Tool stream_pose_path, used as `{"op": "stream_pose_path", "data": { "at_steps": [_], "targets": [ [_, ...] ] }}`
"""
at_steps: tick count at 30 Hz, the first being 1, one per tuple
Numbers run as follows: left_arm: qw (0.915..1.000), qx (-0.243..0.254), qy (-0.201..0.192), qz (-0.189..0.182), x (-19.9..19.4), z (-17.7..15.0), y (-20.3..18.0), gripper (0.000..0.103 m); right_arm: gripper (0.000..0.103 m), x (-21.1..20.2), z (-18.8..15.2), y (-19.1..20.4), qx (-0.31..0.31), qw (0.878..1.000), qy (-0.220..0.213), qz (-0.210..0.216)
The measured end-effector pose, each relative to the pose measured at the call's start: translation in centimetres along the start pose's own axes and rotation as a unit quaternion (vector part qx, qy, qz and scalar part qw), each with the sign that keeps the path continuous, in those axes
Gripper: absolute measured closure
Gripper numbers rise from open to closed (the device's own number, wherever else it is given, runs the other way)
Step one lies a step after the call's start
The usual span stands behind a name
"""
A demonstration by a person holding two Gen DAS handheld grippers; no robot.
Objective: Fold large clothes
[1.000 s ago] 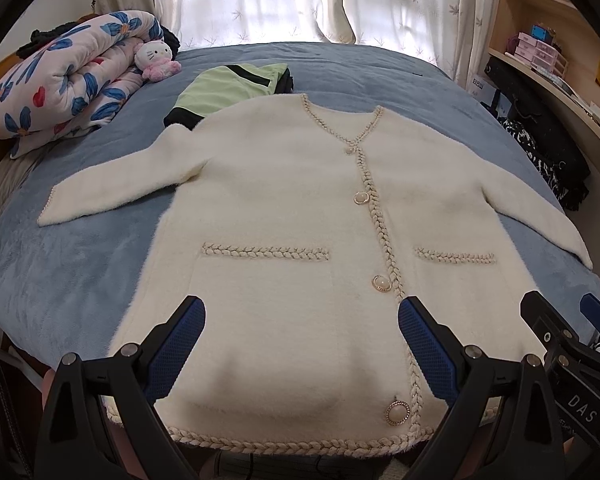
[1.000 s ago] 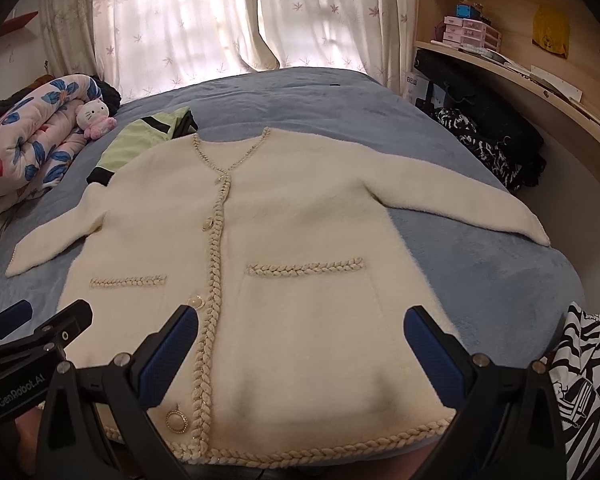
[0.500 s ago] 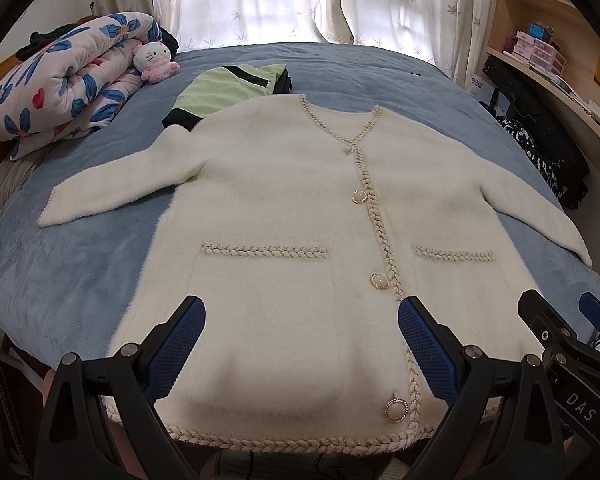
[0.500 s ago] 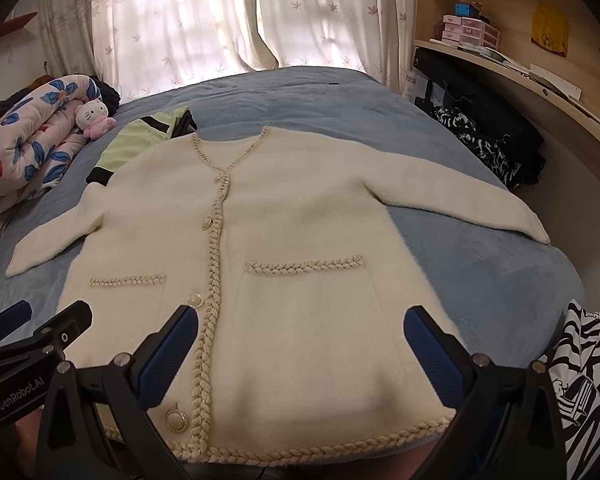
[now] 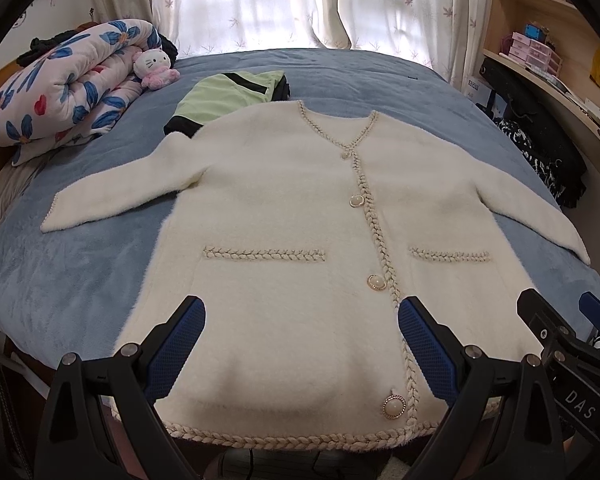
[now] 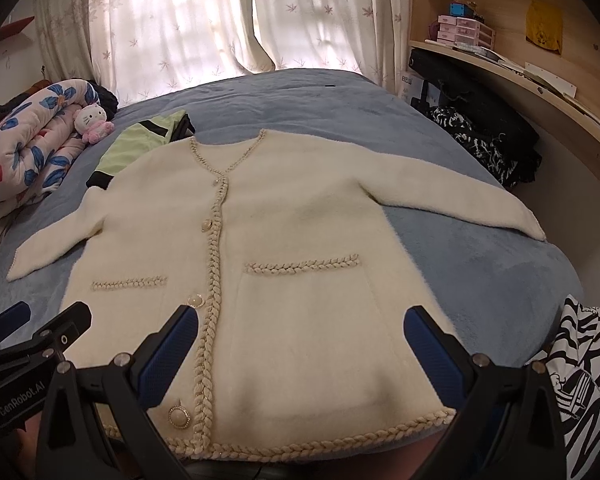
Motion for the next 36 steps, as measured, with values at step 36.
{"op": "stream_pose_path", "data": {
  "at_steps": [36],
  "targets": [
    [0.9994, 0.022, -0.023, -0.014, 0.2, 2.6, -1.5, 0.006, 0.000, 0.4, 2.8, -1.0, 0.012, 0.999, 0.001, 0.031]
  ]
}}
Point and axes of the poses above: each gripper's, at about its wrist camera, not at the fingertips, and x roughly the way its jaws point, y to its left, z to its top, the point moved 1 cm from there along x, roughly the way its jaws point, and after that the axes turned 13 degrees about -z, right-handed, at the moved point
